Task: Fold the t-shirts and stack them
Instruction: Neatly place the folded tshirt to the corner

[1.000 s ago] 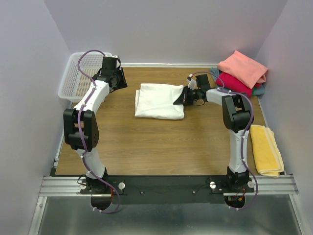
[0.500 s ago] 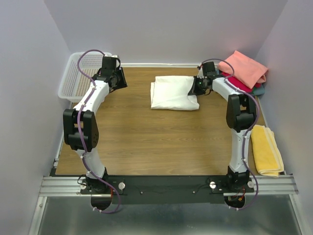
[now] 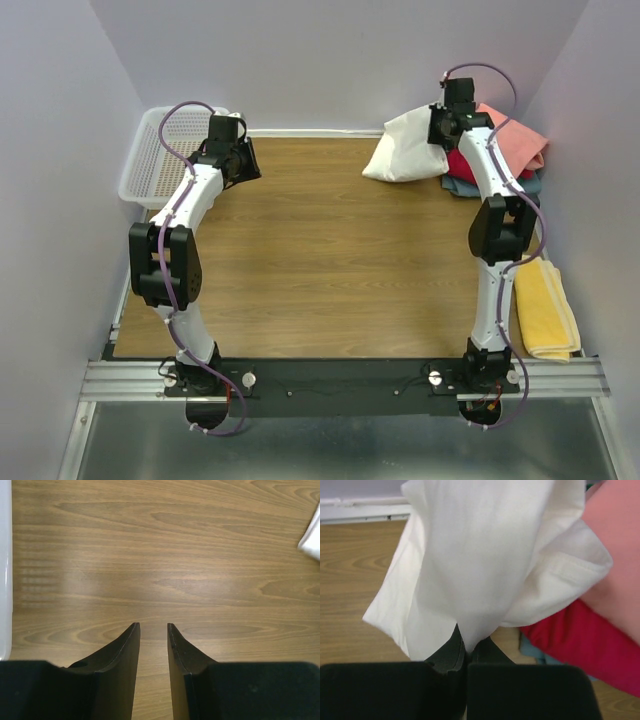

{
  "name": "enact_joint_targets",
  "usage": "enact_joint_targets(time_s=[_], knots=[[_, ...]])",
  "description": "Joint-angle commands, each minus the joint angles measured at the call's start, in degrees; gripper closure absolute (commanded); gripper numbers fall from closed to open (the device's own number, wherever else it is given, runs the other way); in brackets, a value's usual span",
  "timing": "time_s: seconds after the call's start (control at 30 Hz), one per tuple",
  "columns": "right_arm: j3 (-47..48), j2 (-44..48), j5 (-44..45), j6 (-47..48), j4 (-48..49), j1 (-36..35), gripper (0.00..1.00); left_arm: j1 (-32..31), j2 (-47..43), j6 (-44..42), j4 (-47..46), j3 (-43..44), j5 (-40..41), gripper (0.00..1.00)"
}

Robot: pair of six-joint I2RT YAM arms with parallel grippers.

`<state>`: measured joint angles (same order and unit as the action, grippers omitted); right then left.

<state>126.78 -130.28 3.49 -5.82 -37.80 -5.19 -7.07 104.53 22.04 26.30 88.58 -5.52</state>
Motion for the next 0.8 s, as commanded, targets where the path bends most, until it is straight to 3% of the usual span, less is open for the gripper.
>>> enact_joint_targets(time_s=[0.0,0.23,0.77], knots=[[10.21,-5.33,7.14,4.42,-1.05,1.67,0.99,0.57,0.23,-0.6,0.94,2.3,-1.86,0.63],[16.83,-10.08,8.9,5.12,-0.7,6.93,0.99,0.57,2.08,-1.47,2.87,5.38,-1.34,0.63],[18.41,-4.9,19.01,2.93,8.44,15.91,0.99,-0.75,5.95,-0.25,3.31,9.16,-2.48,0.64]])
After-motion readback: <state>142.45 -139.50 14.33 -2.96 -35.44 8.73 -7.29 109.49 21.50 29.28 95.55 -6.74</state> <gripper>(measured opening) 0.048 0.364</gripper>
